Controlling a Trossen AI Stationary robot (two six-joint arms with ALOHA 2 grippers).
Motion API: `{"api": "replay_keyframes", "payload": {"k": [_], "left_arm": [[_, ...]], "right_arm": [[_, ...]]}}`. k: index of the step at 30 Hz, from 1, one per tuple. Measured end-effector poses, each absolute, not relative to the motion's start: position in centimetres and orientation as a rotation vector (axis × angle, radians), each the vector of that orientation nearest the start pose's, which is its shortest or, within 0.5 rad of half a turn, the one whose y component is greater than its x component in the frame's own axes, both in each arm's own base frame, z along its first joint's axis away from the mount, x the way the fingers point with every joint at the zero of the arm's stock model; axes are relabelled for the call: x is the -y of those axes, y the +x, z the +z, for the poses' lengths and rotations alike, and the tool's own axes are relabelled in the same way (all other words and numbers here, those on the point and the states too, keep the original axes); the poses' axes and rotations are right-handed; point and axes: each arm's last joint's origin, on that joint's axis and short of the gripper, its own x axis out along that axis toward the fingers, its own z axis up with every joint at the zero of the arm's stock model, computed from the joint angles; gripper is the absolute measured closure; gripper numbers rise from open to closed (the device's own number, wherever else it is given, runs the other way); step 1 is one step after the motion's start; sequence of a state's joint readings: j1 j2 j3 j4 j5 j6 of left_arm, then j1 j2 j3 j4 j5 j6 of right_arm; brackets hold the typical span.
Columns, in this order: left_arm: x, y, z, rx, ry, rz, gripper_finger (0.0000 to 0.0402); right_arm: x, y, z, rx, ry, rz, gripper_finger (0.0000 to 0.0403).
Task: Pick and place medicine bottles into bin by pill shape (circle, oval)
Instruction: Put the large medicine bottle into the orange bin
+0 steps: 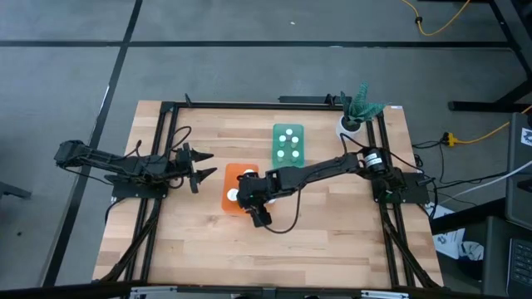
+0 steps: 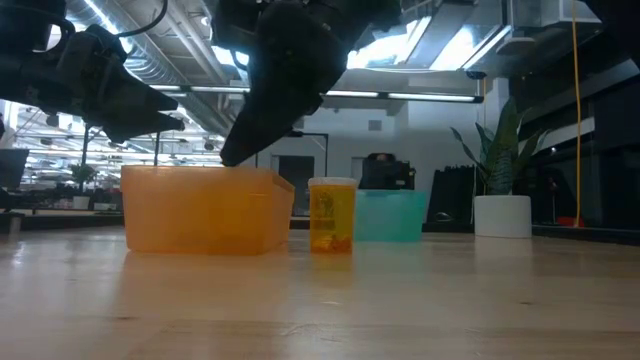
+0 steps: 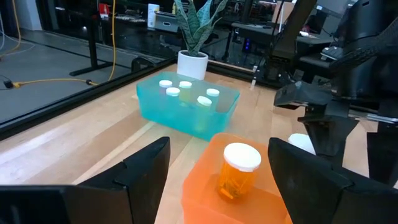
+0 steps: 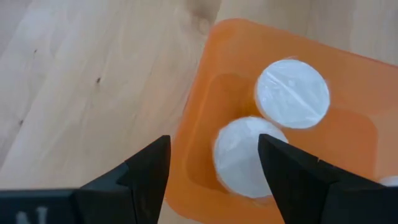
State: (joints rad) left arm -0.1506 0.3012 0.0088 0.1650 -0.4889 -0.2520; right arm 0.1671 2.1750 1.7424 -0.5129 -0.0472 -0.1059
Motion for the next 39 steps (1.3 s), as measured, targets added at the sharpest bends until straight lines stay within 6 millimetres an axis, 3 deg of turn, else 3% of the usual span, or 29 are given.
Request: {"api": "replay_keyframes", "payload": {"k": [5,12,15,18,24,30,34,39], "left_arm": [[0.3,11.3,15.7,-0.078,-0.209,0.351,0.0139],[0.3,11.3,15.7,-0.081,-0.208,0.351,0.0139],[0.3,11.3,15.6,-0.083,-0.207,0.351,0.0139],[0.3,11.3,15.6,-0.081,-0.229,0.352,0.0139],[0.3,11.3,15.6,-0.080,-0.239,0.353,0.0139],[0.3,11.3,15.6,-0.079,-0.241,0.353,0.0139],[0.3,11.3,15.6,-0.080,-0.241,0.353,0.0139],[0.3,11.3,15.6,-0.080,-0.241,0.353,0.0139]], "right_arm": [[-8.1,46.6,19.7,-0.952,-0.156,0.250,0.0157],[-8.0,45.1,24.6,-1.135,-0.121,0.189,0.0157],[-8.1,43.7,25.2,-1.282,-0.172,0.153,0.0157],[-8.0,42.5,24.4,-1.401,-0.255,0.115,0.0157],[-7.6,40.4,20.0,-1.610,-0.269,0.085,0.0157],[-7.4,40.0,16.0,-1.578,-0.264,0.093,0.0157],[-6.9,40.1,15.5,-1.566,-0.270,0.098,0.0157],[-6.3,39.6,18.0,-1.532,-0.262,0.088,0.0157]]}}
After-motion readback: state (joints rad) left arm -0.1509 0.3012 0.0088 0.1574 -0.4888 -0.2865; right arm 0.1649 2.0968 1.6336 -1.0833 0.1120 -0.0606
